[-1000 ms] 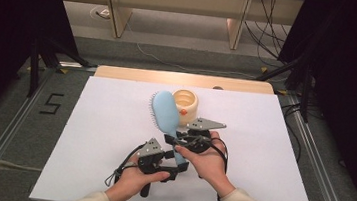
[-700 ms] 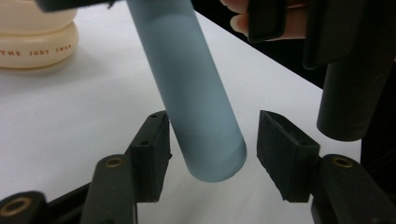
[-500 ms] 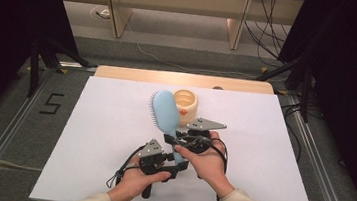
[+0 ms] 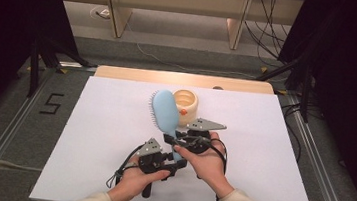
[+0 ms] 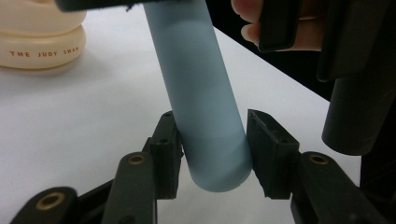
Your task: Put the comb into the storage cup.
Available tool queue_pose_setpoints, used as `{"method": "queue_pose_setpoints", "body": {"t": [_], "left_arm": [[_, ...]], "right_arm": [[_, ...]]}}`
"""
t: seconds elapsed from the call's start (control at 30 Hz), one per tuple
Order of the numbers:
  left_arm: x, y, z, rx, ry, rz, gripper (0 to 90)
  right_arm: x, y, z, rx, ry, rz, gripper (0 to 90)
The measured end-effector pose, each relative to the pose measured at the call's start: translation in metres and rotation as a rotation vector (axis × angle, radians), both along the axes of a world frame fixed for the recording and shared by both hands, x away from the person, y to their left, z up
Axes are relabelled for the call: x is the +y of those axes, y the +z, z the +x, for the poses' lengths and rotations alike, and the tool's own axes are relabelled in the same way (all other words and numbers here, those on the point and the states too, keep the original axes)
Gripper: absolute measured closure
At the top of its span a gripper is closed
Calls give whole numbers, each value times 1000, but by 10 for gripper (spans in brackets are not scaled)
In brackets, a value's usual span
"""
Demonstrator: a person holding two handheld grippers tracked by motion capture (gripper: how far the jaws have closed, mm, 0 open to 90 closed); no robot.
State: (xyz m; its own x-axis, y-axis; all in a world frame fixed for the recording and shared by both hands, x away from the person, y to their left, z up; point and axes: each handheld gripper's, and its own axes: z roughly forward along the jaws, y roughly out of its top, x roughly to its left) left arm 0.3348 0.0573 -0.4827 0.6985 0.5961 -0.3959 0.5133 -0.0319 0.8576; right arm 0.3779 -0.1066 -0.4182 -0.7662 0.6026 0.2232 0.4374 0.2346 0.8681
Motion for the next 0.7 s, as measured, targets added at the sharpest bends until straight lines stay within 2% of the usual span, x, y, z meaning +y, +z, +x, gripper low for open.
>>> {"method": "queue_pose_setpoints", "body": {"t": [0.7], "left_arm": [[2, 1, 1, 0, 4, -16, 559]], "right_arm": [[1, 1, -1, -11, -6, 2, 705]]}}
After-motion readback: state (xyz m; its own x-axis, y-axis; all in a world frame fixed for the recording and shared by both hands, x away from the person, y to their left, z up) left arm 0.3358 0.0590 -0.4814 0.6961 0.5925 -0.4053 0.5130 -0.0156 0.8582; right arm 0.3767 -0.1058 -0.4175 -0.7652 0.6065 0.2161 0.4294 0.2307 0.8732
